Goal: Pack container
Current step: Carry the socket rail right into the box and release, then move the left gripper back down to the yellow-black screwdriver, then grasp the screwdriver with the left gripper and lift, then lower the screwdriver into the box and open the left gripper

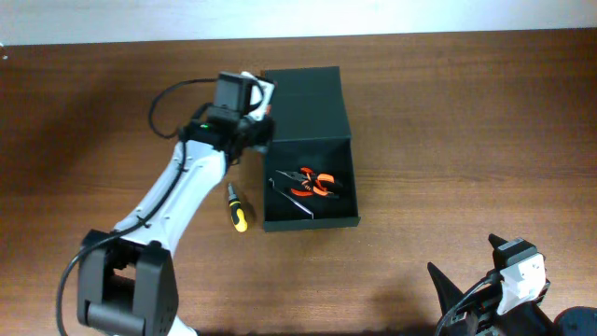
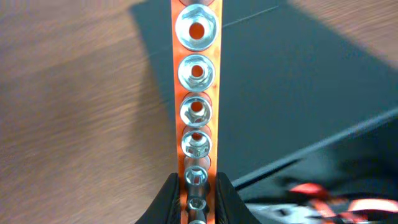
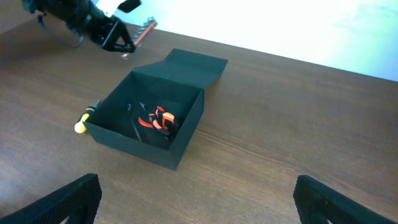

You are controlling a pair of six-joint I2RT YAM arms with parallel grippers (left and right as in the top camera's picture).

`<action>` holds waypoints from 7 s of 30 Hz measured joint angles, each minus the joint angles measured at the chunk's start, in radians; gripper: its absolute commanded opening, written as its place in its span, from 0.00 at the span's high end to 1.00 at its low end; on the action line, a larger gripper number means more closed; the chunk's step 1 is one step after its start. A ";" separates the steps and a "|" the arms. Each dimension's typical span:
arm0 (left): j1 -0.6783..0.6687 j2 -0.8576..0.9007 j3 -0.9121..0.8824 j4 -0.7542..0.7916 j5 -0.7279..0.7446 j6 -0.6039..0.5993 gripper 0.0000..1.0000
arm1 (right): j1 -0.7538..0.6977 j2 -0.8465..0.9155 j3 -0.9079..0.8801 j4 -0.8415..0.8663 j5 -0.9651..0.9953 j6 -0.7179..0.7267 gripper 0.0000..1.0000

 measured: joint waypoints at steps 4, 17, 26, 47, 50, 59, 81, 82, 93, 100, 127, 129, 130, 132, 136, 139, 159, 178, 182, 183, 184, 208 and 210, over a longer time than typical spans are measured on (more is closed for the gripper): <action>-0.055 0.000 0.017 0.003 0.003 -0.060 0.98 | 0.000 0.000 0.000 0.000 0.000 0.000 0.01; -0.206 0.000 0.018 -0.002 0.011 -0.397 0.98 | 0.000 0.000 0.000 0.000 0.000 0.001 0.01; -0.283 0.000 0.018 -0.002 0.015 -0.681 0.98 | 0.000 0.000 0.000 0.000 0.000 0.000 0.01; -0.291 0.070 0.022 -0.248 0.024 -1.272 0.98 | 0.000 0.000 0.000 0.000 0.000 0.002 0.01; -0.291 0.086 0.022 -0.248 0.031 -1.331 0.98 | 0.000 0.000 0.000 0.000 0.000 0.001 0.01; -0.291 0.087 0.022 -0.251 0.037 -1.387 0.80 | 0.000 0.000 0.000 0.000 0.000 0.000 0.01; -0.280 0.074 0.023 -0.253 0.023 -1.401 0.64 | 0.000 0.000 0.000 0.000 0.000 0.000 0.01; -0.272 0.058 0.023 -0.255 0.014 -1.401 0.60 | 0.000 0.000 0.000 0.000 0.000 0.001 0.01; -0.095 -0.227 0.034 -0.542 -0.149 -1.324 0.33 | 0.000 0.000 0.000 0.000 0.000 0.001 0.01; -0.028 -0.246 0.034 -0.680 -0.198 -1.131 0.19 | 0.000 0.000 0.000 0.000 0.000 0.001 0.01; 0.051 0.013 -0.137 -0.431 -0.076 -0.931 0.02 | 0.000 0.000 0.000 0.000 0.000 0.001 0.01; 0.051 0.026 -0.141 -0.428 -0.066 -0.931 0.02 | 0.000 0.000 0.000 0.000 0.000 0.001 0.01; 0.051 0.032 -0.142 -0.428 -0.063 -0.931 0.02 | 0.000 0.000 0.000 0.000 0.000 0.001 0.01; 0.051 0.038 -0.142 -0.428 -0.059 -0.931 0.02 | 0.000 0.000 0.000 0.000 0.000 0.000 0.01; 0.051 0.052 -0.142 -0.428 -0.056 -0.931 0.02 | 0.000 0.000 0.000 0.000 0.000 0.001 0.01; 0.051 0.069 -0.142 -0.428 -0.057 -0.931 0.03 | 0.000 0.000 0.000 0.000 0.000 0.000 0.01; 0.054 0.159 -0.145 -0.401 -0.029 -0.926 0.52 | 0.000 0.000 0.000 0.000 0.000 0.001 0.01; 0.054 0.159 -0.145 -0.375 -0.022 -0.929 0.83 | 0.000 0.000 0.000 0.000 0.000 0.000 0.01; 0.054 0.155 -0.145 -0.367 -0.023 -0.929 0.83 | 0.000 0.000 0.000 0.000 0.000 0.001 0.01; 0.054 0.153 -0.146 -0.363 -0.024 -0.929 0.83 | 0.000 0.000 0.000 0.000 0.000 0.001 0.01; 0.054 0.149 -0.146 -0.360 -0.027 -0.929 0.83 | 0.000 0.000 0.000 0.000 0.000 0.001 0.01; -0.005 -0.181 -0.077 -0.319 -0.140 -0.931 0.92 | 0.000 0.000 0.000 0.000 0.000 0.002 0.01; -0.042 -0.180 -0.037 -0.316 -0.140 -0.931 0.91 | 0.000 0.000 0.000 0.000 0.000 0.001 0.01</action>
